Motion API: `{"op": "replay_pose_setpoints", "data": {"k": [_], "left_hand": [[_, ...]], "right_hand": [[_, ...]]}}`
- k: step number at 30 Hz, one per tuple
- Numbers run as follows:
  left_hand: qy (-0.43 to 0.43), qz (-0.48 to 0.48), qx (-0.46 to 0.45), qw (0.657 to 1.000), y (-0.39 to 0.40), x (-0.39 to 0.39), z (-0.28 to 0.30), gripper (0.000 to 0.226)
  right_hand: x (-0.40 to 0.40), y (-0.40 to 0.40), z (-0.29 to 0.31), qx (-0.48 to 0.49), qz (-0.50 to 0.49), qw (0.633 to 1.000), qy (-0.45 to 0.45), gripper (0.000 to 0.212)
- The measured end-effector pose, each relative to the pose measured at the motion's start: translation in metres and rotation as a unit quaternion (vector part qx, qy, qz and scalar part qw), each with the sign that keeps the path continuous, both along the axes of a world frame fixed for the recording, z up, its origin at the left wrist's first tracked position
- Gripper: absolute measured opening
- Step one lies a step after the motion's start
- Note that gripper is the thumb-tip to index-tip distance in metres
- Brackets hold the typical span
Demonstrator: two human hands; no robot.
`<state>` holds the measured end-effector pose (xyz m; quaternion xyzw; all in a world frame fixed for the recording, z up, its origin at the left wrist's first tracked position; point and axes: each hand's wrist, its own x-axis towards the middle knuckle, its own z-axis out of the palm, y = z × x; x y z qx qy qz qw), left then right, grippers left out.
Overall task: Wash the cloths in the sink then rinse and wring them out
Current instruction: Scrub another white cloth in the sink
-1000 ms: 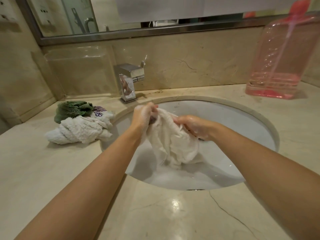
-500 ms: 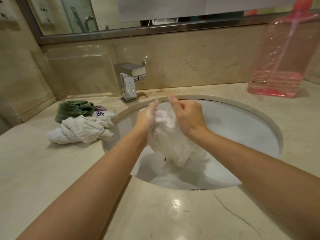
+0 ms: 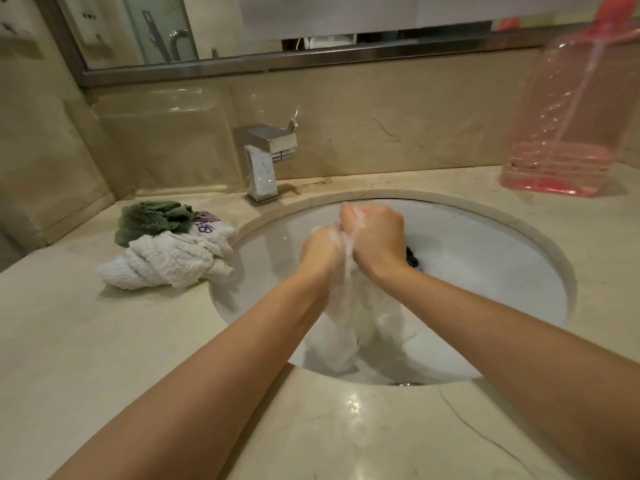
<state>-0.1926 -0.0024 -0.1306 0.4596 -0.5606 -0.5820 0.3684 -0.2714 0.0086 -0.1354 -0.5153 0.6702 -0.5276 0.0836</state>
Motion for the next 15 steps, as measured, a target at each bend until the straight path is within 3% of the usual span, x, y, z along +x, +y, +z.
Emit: {"op": "replay_pose_setpoints", "data": {"k": [2,4,6,9,11,13,15], "left_hand": [[-0.012,0.006,0.003,1.0,0.002,0.001,0.002,0.032],[0.033,0.01,-0.005,0.999,-0.005,0.006,-0.005,0.038],[0.074,0.008,0.009,0.997,-0.002,0.013,-0.005,0.042],[0.087,-0.026,0.09,0.992,0.006,0.009,0.004,0.04],[0.098,-0.021,0.105,0.989,0.005,0.006,0.004,0.043],[0.147,0.026,0.082,0.985,-0.004,0.009,-0.003,0.059],[0.172,0.036,0.059,0.983,-0.006,0.017,-0.01,0.066]], "right_hand": [[0.005,0.009,-0.002,-0.049,-0.002,0.996,0.077,0.052],[0.025,0.026,-0.003,-0.11,0.056,0.981,0.149,0.047],[0.029,0.023,0.0,-0.105,0.077,0.98,0.149,0.052],[0.0,0.001,0.008,0.031,0.001,0.999,0.012,0.052],[0.0,0.01,0.006,0.014,0.006,0.998,0.067,0.052],[0.022,0.029,0.0,-0.05,0.082,0.985,0.142,0.05],[0.037,0.036,-0.002,-0.067,0.123,0.978,0.156,0.045]]}}
